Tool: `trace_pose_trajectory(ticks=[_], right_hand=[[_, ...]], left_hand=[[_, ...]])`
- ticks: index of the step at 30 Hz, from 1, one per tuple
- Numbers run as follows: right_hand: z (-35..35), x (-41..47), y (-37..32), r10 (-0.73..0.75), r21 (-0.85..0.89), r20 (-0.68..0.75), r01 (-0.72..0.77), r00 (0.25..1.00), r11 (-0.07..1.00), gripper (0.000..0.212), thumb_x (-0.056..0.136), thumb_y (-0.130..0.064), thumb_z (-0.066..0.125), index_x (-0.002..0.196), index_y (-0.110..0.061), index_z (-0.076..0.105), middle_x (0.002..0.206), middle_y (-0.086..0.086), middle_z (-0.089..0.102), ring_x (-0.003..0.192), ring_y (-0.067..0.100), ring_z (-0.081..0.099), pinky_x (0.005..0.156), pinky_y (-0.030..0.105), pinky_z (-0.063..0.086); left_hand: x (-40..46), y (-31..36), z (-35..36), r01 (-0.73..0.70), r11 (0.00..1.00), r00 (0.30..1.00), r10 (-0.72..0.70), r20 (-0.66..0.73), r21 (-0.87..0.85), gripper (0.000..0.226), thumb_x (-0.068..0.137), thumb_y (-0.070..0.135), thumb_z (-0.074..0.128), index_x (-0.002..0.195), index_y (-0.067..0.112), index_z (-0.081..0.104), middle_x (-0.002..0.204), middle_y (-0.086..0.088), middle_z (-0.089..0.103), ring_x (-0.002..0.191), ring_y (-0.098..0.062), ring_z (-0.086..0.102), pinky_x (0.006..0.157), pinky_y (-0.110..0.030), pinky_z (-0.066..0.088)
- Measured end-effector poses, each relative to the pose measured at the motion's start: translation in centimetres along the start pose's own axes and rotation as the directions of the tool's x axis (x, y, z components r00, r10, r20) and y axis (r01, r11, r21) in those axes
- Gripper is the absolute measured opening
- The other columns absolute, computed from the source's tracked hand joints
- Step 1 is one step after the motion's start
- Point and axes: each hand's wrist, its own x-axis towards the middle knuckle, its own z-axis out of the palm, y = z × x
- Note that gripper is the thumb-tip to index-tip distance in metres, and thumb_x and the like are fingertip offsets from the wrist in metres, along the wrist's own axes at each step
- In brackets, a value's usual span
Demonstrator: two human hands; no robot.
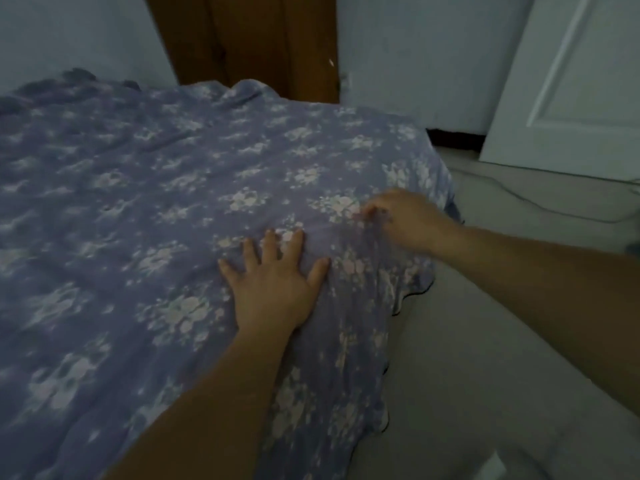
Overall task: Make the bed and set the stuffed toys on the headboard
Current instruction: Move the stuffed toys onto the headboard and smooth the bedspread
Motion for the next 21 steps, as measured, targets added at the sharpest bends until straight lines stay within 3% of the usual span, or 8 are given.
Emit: trace_pose_trajectory(ticks=[7,13,21], right_hand=[[-4.3,0.4,6.6,0.316,-0.160,0.058,-0.303,0.947,0.939,0.044,0.094,-0.013,0.052,0.137,-0.018,0.045,0.143,0.010,0.042,0.124,0.027,0.044,0.091,0.024,0.036],[-3.5,-2.3,8.7,0.391,-0.277,0.118,-0.348,0.913,0.896,0.040,0.098,-0.007,0.042,0.137,-0.011,0.045,0.141,0.010,0.045,0.126,0.025,0.044,0.095,0.024,0.035],[1.1,-0.2,12.5,0.392,-0.162,0.169,-0.367,0.904,0.916,0.043,0.096,-0.003,0.040,0.139,-0.007,0.042,0.145,0.013,0.040,0.130,0.028,0.041,0.098,0.023,0.030]], left_hand=[[0.6,-0.2,0.1,-0.007,1.000,1.000,0.007,0.017,-0.020,0.070,0.084,0.074,0.009,0.147,0.045,-0.001,0.160,0.004,-0.004,0.147,-0.029,-0.006,0.111,-0.065,-0.004],[0.4,-0.3,0.1,-0.004,1.000,1.000,0.004,0.007,-0.002,0.070,0.084,0.074,0.008,0.147,0.044,-0.002,0.160,0.003,-0.003,0.147,-0.030,-0.005,0.111,-0.066,-0.002],[0.6,-0.2,-0.1,0.032,0.998,0.998,-0.036,0.051,0.062,0.073,0.081,0.077,0.007,0.145,0.047,-0.006,0.159,0.007,-0.005,0.147,-0.027,-0.004,0.112,-0.065,0.000]])
